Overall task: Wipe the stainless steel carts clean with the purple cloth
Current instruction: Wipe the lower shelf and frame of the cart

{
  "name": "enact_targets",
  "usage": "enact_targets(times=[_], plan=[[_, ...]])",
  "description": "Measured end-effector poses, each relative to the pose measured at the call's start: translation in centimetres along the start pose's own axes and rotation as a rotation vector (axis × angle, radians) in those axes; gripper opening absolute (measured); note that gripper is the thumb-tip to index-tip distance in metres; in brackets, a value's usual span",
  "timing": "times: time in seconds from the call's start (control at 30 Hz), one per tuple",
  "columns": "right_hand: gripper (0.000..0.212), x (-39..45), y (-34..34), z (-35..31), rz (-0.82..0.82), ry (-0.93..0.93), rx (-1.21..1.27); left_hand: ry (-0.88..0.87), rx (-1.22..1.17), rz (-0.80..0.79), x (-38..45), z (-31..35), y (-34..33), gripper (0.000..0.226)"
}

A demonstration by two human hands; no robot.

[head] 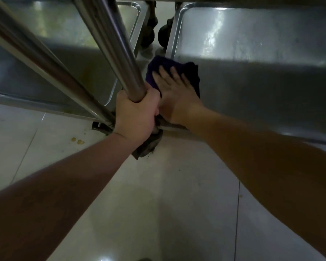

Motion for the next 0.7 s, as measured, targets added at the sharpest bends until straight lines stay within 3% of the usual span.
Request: enact_targets(times=[0.23,0.33,0.47,0.57,0.63,0.7], plan=[[0.076,-8.5,-0.2,4.2,-0.031,0.268,-0.199,0.043,0.078,0.032,-0.3,0.0,-0.2,0.027],[0.074,-10.4,0.2,6.7,-0.081,0.294,-0.266,0.089,0.157,0.098,-1.0,0.2,-0.3,0.025],[0.073,-12.0,0.7,8.9,-0.079,0.291,-0.251,0.126,0.578,0.116,-2.8,-0.1,0.6,0.028],[0.073,-14.2,1.2,11.5,-0.075,0.271,-0.234,0.307,0.802,0.116,-5.4,-1.7,0.5,0.061],[0.073,-16.0,1.8,13.9,-0.089,0.238,-0.231,0.479,0.758,0.126,-8.1,-2.8,-0.6,0.059],[0.073,-17.8,2.5,16.4,-0.092,0.197,-0.225,0.511,0.756,0.004,-10.8,-3.9,-2.5,0.046]])
Point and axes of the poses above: each hand's wrist, its own x-axis towards the middle knuckle, its own y-axis out of the back of the hand, z = x × y, the point moved 2 cm from there along x, towards the middle knuckle, and after that the axes turned 3 degrees about -z, right-handed, at the moved point
